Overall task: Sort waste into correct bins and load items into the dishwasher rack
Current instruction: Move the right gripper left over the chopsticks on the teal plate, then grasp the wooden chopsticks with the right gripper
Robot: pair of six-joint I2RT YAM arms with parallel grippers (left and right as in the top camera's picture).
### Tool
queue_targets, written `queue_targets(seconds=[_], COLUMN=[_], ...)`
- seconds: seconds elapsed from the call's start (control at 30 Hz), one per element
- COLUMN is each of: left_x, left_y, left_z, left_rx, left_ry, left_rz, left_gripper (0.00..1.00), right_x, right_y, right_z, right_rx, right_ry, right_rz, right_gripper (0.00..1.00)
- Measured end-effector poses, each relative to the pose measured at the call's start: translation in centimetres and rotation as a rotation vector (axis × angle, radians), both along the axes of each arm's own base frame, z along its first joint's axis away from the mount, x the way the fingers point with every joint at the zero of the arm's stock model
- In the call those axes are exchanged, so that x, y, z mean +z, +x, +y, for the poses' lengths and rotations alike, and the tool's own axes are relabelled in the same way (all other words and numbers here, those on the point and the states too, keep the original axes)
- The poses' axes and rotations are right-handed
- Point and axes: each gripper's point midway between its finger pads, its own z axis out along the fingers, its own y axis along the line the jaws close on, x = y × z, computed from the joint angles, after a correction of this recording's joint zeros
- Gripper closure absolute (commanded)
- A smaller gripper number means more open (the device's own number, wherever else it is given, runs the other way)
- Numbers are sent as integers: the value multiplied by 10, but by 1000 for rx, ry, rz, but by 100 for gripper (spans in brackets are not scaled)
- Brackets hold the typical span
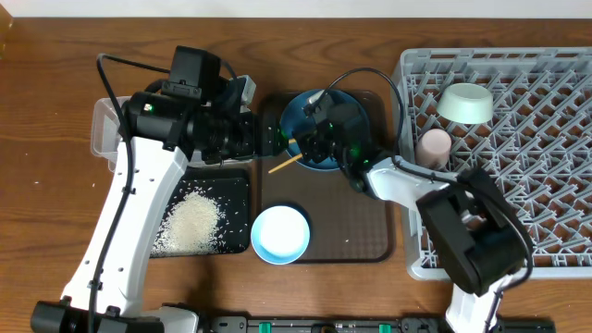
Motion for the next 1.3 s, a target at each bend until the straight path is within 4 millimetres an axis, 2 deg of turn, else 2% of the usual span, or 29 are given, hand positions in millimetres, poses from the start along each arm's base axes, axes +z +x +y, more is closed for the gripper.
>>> queue_targets(seconds=[0.27, 0.33, 0.47, 0.6, 0.73, 0.8, 0.83, 1.07, 1.17, 1.3], left_x=[0, 0, 0, 0, 0, 0, 0, 0, 0, 0], left_y=[0, 0, 0, 0, 0, 0, 0, 0, 0, 0], left_z=[0, 0, 0, 0, 0, 0, 0, 0, 0, 0], left_rx=[0, 0, 0, 0, 0, 0, 0, 0, 0, 0], left_ry=[0, 0, 0, 0, 0, 0, 0, 0, 0, 0], left_rz=[0, 0, 0, 0, 0, 0, 0, 0, 0, 0], left_gripper=[2, 2, 2, 2, 2, 2, 2, 2, 2, 2], right_x=[51, 57, 47, 37, 33, 33, 33, 28, 28, 27], right_y=[-15, -20, -29, -33, -34, -36, -38, -53, -56, -58], right_z=[-15, -18, -24, -25, -23, -19, -16, -3, 0, 2], right_rx=[-12, -20, -70, -154, -239, -282, -301, -481, -546, -628], right_ry=[-4, -1, 19, 84, 173, 227, 255, 436, 495, 544], right_rz=[4, 20, 116, 214, 295, 338, 362, 567, 620, 646], right_gripper=[20, 21, 26, 26, 20, 10, 1, 1, 6, 23])
